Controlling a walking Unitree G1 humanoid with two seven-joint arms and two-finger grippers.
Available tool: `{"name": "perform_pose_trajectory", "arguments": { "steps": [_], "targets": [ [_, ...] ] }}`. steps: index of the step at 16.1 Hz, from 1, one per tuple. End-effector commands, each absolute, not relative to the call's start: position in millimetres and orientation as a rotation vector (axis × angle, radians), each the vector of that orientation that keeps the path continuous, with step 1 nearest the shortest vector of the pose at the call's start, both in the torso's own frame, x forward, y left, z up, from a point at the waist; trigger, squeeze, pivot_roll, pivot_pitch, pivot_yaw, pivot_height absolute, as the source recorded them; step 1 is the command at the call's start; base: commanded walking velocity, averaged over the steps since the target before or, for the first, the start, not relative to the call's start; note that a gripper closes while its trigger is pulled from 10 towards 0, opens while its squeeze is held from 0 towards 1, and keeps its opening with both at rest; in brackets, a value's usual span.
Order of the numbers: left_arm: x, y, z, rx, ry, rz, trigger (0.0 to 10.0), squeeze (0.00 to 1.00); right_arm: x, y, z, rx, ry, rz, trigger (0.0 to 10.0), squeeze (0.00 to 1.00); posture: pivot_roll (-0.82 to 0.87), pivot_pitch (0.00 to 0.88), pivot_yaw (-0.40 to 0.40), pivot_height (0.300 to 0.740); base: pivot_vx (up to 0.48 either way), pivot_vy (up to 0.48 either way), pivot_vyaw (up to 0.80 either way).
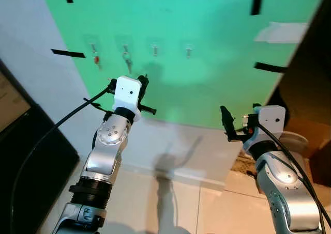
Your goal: Hang keys on a hook
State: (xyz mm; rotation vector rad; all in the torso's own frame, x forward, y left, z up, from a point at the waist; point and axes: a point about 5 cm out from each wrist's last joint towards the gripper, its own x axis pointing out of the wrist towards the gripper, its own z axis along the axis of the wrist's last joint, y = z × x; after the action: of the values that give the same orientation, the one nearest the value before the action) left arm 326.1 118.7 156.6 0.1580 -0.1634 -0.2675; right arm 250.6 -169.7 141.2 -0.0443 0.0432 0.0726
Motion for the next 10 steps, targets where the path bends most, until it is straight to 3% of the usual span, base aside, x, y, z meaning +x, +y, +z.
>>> {"name": "perform_pose_trajectory", "arguments": {
  "steps": [1,5,10],
  "targets": [
    [327.8,120.3,158.8,0.163,-0.168,-0.264,10.0,0.0,251.8,-169.9,142.9,-0.071,0.041,0.072,10.0,0.0,-0.19,0.0,0.075,0.74,0.311,0.0,0.0],
    [327.9,120.4,158.5,0.163,-0.166,-0.263,10.0,0.0,254.0,-173.1,143.5,-0.066,0.035,0.045,10.0,0.0,-0.19,0.0,0.072,0.74,0.308,0.0,0.43],
    [328.5,116.9,158.8,0.165,-0.169,-0.291,10.0,0.0,252.6,-175.3,144.3,-0.046,0.036,0.032,10.0,0.0,-0.2,0.0,0.079,0.74,0.306,0.0,0.0]
  ]
}}
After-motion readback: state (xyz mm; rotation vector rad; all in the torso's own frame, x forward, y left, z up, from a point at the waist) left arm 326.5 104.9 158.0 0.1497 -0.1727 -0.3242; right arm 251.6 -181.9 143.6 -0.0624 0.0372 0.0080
